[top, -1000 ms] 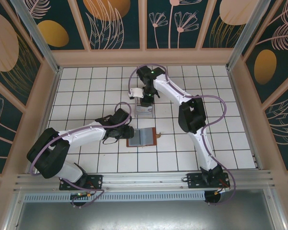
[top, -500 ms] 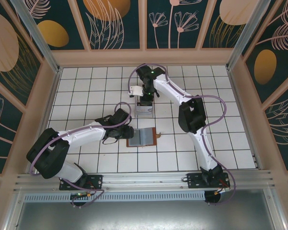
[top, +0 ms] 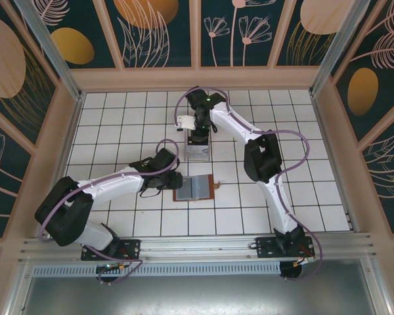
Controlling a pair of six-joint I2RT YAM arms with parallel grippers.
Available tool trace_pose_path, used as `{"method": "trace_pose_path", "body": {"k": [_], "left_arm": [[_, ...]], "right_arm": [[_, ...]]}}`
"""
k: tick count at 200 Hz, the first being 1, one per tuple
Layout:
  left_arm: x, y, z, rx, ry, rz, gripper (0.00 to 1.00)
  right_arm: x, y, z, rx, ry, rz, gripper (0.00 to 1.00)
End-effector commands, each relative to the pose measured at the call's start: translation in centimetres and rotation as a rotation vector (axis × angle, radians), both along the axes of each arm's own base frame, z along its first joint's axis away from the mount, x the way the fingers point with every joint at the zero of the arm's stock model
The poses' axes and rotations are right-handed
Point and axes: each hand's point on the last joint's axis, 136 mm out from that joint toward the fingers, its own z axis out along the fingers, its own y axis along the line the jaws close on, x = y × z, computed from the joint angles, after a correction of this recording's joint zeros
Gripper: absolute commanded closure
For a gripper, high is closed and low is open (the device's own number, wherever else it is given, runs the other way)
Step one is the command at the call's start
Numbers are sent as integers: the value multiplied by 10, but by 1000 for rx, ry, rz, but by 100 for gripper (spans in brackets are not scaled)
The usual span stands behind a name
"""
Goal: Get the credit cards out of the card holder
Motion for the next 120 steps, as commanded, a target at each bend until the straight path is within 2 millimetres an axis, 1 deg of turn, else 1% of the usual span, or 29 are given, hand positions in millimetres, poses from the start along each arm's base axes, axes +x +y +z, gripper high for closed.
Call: {"method": "trace_pose_path", "body": {"k": [1,44,74,100,120], "left_arm": [[-2,3,4,7,-4,8,57],[-2,4,4,7,-6,9,57],[-3,4,4,9,-5,9,57],[-2,5,5,8,-11,11,57],[0,6,6,13,-21,16,57]], "right_arm": [[6,1,27,22,-73,-19,69],[9,-1,30,16,-94,-26,69],[9,-2,26,13,-88,-29,69],[9,0,30,28,-88,-46,69],[10,3,38,68,-90,-96,69]]}}
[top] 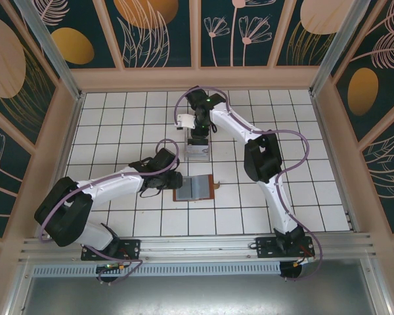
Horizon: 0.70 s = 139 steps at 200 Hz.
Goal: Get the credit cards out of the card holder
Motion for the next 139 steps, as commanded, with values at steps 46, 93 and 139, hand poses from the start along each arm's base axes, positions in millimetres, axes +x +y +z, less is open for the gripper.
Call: {"method": "trace_pose_path", "body": {"k": [46,93,139], "left_arm": [[3,6,8,21,-37,16,57],[10,6,14,33,-69,17,57],[21,9,20,47,-109,25,57]], "right_arm": [[-4,12,58,261,25,-266,70],[-22,20,68,474,169,-523,75],[-32,19,80,667,315,-846,80]]}}
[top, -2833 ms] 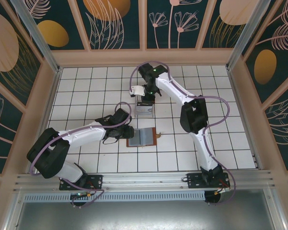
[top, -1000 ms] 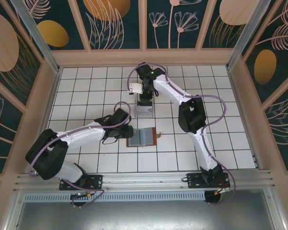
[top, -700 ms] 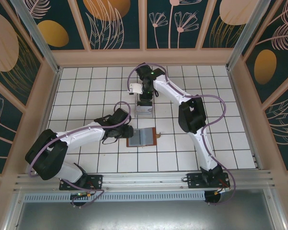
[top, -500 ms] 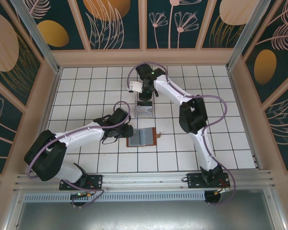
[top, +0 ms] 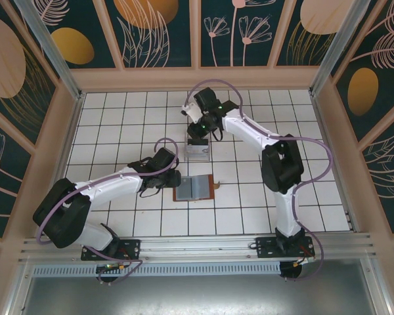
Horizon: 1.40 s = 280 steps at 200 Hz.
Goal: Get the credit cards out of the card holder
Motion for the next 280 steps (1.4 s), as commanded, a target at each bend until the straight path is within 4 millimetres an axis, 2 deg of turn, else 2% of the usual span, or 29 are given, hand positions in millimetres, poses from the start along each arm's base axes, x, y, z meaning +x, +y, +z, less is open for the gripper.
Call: {"method": "trace_pose_path", "body": {"k": [1,40,60,87,114,171,198,231,280], "left_arm": [[13,2,15,10,-56,6,57],[24,9,20,9,-78,27,57],[29,14,23,-7,-83,43,56],[34,23,27,-28,-89,62,56],[38,33,29,-38,-90,81,55],[37,52,30,-49,-90,130,54],[35,54,33,-63,-100,141,53],[36,56,34,-61,-110,152,53],[37,58,37,-53,-130,154,53]], "right_arm": [[2,9,33,204,76,-214,80],[-18,9,39,338,171,-417,87],[-33,9,31,369,304,-505,88],[-58,20,31,375,322,-493,86],[-81,29,22,356,366,-501,83],[-134,37,-9,298,447,-488,80],[-155,40,-21,290,482,-481,77],[-172,48,-34,273,514,-463,74],[-182,57,-52,247,543,-458,72]]}}
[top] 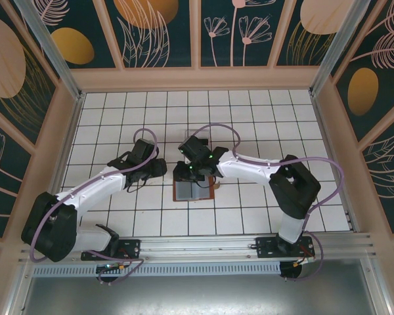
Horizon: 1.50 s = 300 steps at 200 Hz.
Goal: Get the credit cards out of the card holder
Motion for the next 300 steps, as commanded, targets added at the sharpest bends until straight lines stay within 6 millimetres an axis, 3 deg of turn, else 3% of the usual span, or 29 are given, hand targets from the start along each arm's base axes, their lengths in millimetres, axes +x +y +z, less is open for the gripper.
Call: {"method": "trace_pose_path", "body": {"k": [1,147,264,300], "left_arm": [[3,4,6,1,-35,4,53],[3,8,7,26,-52,3,52],[5,6,7,32,-53,-7,52],[6,5,7,31,-51,-11,52]], "right_arm": [[-5,6,-7,10,15,-7,72],[-18,21,-47,-47,83,21,67],[-23,-13,-74,-245,78,-24,66],[-20,-25,-72,-336,41,-48,66]]}}
